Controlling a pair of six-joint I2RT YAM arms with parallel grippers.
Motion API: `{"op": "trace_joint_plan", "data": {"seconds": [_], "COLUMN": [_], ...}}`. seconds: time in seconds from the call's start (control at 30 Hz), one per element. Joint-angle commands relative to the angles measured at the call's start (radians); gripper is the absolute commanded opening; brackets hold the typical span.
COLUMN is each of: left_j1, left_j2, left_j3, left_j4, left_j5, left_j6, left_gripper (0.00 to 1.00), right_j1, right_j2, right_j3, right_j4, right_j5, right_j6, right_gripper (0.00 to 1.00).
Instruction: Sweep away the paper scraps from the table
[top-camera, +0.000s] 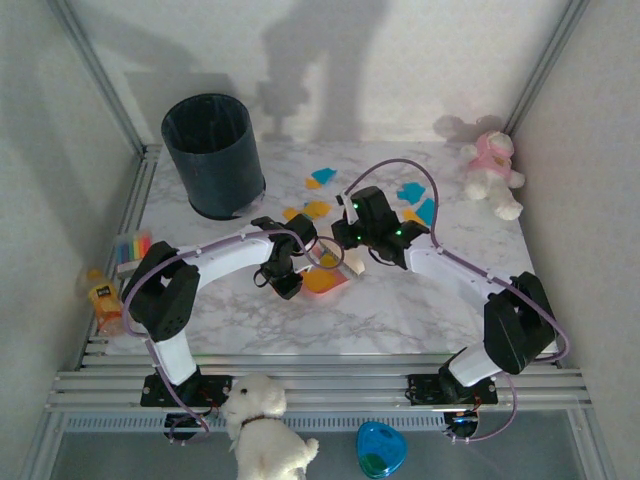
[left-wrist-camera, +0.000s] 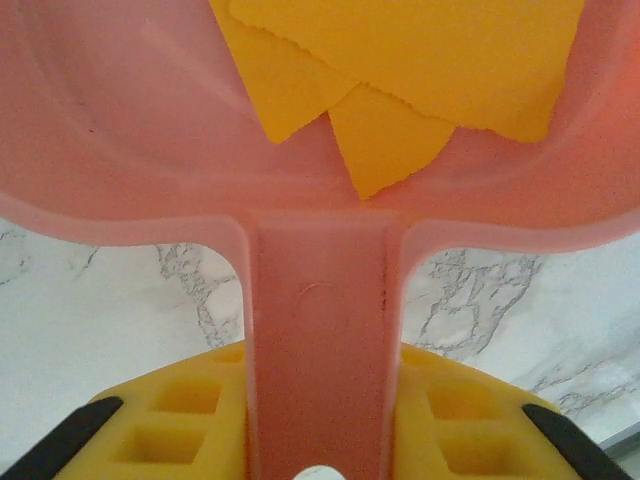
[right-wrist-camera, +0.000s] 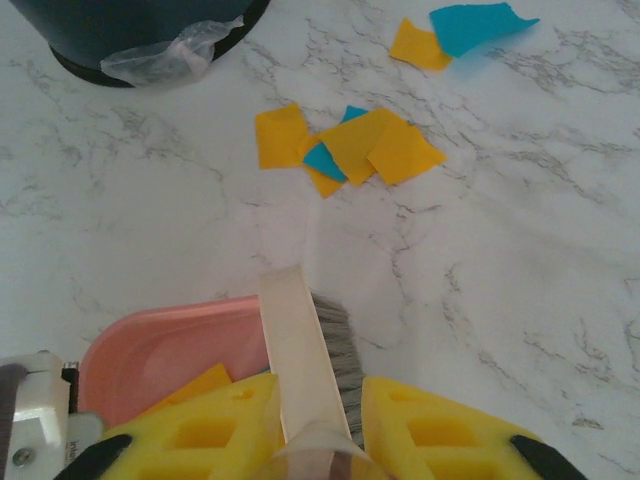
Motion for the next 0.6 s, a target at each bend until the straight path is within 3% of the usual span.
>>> {"op": "trace_joint_plan", "data": {"seconds": [0.0, 0.27, 0.57], "left_j1": [0.011, 0.010, 0.011], "left_j2": [0.002, 0.002, -0.014], "left_j3": [0.018, 0.020, 0.020], "left_j4": [-0.017, -0.015, -0.004], "left_j5": [-0.038, -0.040, -0.047], "left_j6": [-0.003, -0.004, -0.003], "left_gripper": [0.00, 0.00, 0.00], "right_j1": [0.012, 0.013, 0.010], "right_j2": [-0.029, -0.042, -0.086], "right_j3": [-0.026, -0.022, -0.028], "right_j4": [-0.009, -0.011, -0.006], "right_j5": [-0.050, -0.048, 0.077], "right_j6": [0.030, 0.039, 0.107], "right_gripper": [0.00, 0.00, 0.00]}}
